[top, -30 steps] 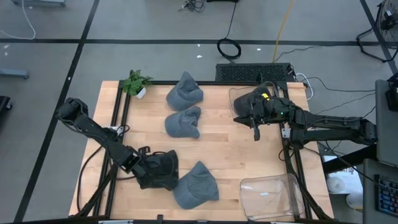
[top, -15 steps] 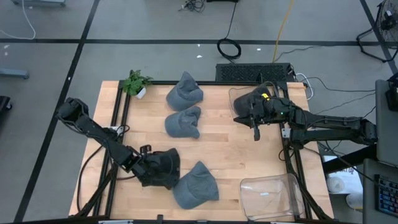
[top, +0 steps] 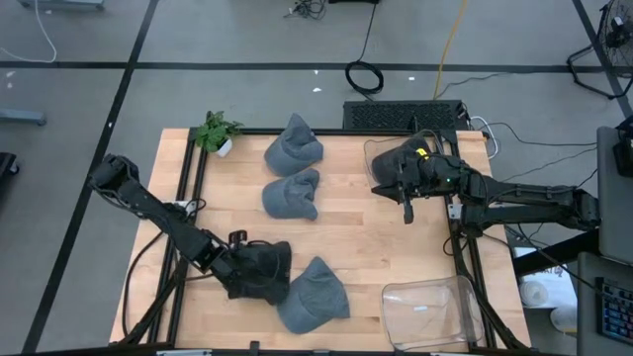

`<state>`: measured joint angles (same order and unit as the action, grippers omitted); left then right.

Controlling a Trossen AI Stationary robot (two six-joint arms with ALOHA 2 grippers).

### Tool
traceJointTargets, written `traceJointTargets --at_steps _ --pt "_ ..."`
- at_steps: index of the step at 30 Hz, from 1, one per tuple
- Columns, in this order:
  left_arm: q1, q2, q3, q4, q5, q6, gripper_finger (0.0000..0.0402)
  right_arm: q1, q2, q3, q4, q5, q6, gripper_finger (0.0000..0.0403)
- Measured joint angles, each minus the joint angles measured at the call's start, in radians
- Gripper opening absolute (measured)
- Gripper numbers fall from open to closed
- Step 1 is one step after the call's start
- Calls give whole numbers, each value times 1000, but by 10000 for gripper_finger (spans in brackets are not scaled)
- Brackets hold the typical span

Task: Pick & Place hat
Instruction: Put the black cap into the top transparent bin

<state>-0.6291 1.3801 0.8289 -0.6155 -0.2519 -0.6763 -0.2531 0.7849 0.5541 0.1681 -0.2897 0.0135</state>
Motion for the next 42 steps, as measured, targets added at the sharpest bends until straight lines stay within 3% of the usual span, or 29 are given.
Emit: traceJointTargets --at_steps 9,14,17,21,26,31,37,42 --pt "30 -2 268 -254 -171 209 3 0 0 0 0 0 1 0" --pt "51 -2 373 -276 -390 432 3 0 31 0 30 -3 87 5" --pt "89 -3 399 -231 -513 606 2 13 92 0 67 -52 130 38" --pt "160 -3 400 -122 -617 849 2 43 212 0 222 -56 270 118" --pt "247 -3 400 50 -622 1097 2 47 361 0 512 -71 489 217" --pt "296 -3 400 273 -568 1335 2 46 505 0 727 -82 603 275" --pt "337 -3 400 348 -499 1420 3 46 623 0 1008 -84 706 286" --pt "372 2 400 344 -474 1400 3 73 671 40 1150 -194 809 276"
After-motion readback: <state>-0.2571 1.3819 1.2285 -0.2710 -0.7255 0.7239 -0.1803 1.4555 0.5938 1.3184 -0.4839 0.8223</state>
